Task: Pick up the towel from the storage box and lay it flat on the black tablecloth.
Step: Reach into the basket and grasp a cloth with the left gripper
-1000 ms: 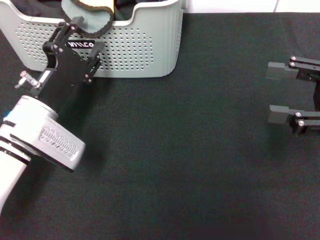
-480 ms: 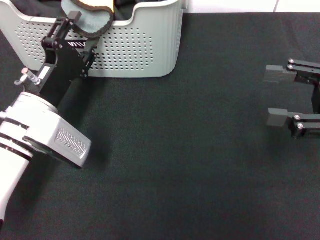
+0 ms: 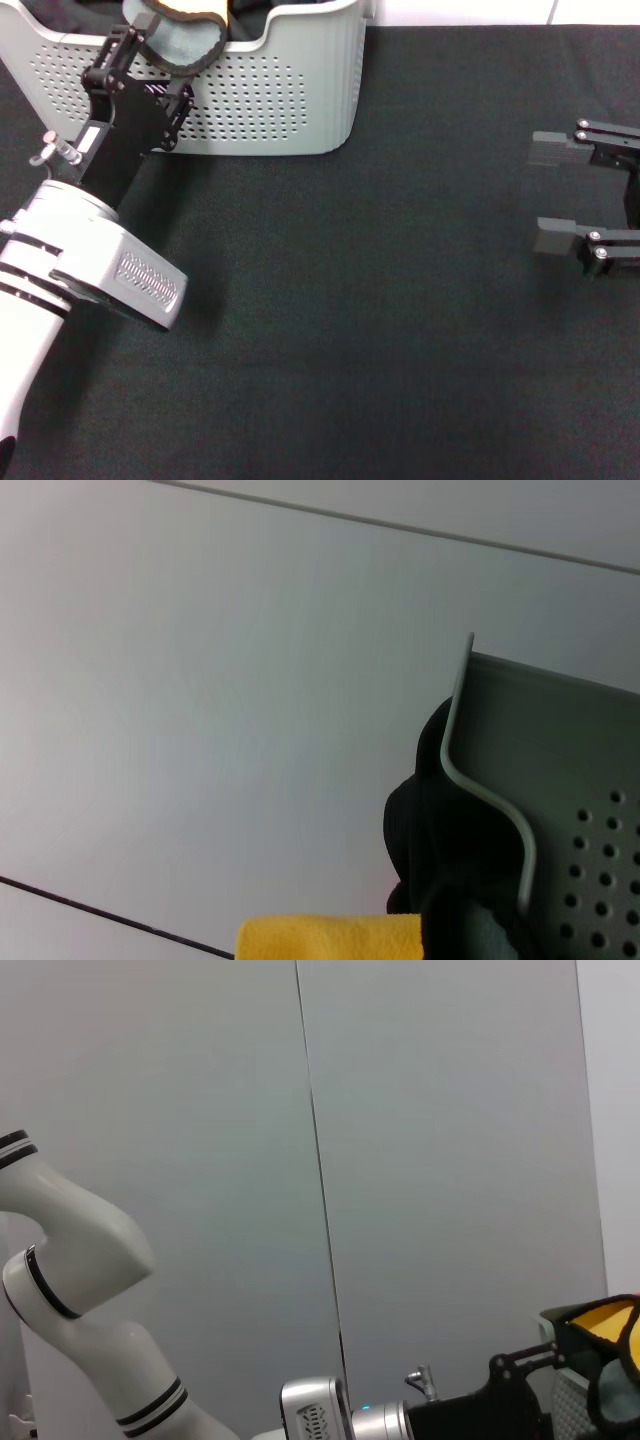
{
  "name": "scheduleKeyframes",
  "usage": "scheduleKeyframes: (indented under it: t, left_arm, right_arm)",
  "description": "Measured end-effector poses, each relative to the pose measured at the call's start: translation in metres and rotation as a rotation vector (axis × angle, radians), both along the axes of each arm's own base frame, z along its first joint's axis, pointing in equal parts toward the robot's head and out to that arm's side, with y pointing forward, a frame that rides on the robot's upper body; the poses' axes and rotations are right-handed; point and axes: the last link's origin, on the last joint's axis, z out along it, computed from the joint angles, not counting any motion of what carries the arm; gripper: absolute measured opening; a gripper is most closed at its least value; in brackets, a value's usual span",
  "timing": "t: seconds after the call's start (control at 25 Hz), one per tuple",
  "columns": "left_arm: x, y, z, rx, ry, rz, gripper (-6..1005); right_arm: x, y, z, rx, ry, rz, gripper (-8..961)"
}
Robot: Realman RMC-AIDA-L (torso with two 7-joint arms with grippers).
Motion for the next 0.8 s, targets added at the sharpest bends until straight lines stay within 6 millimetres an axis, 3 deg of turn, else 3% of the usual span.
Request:
scheduleKeyframes:
  t: [0.28, 0.52, 0.8]
  left_arm:
    - [0.0008, -0.0007, -0.002, -0.014, 0.009, -0.009, 607]
    - [0.0009, -0.0012, -0.0025, -0.015, 0.009, -0.01, 401]
    - [0.0024, -0.0011, -0.005, -0.028, -0.006, -0.008, 395]
  right_arm:
    - [-0.001, 0.0009, -0.0003, -0.001, -0.002, 0.004, 768]
    - [-0.0015, 0.0021, -0.0002, 0.005, -0.001, 0.003, 768]
    - [-0.0022, 0.0036, 0.0007, 0.01, -0.002, 0.004, 768]
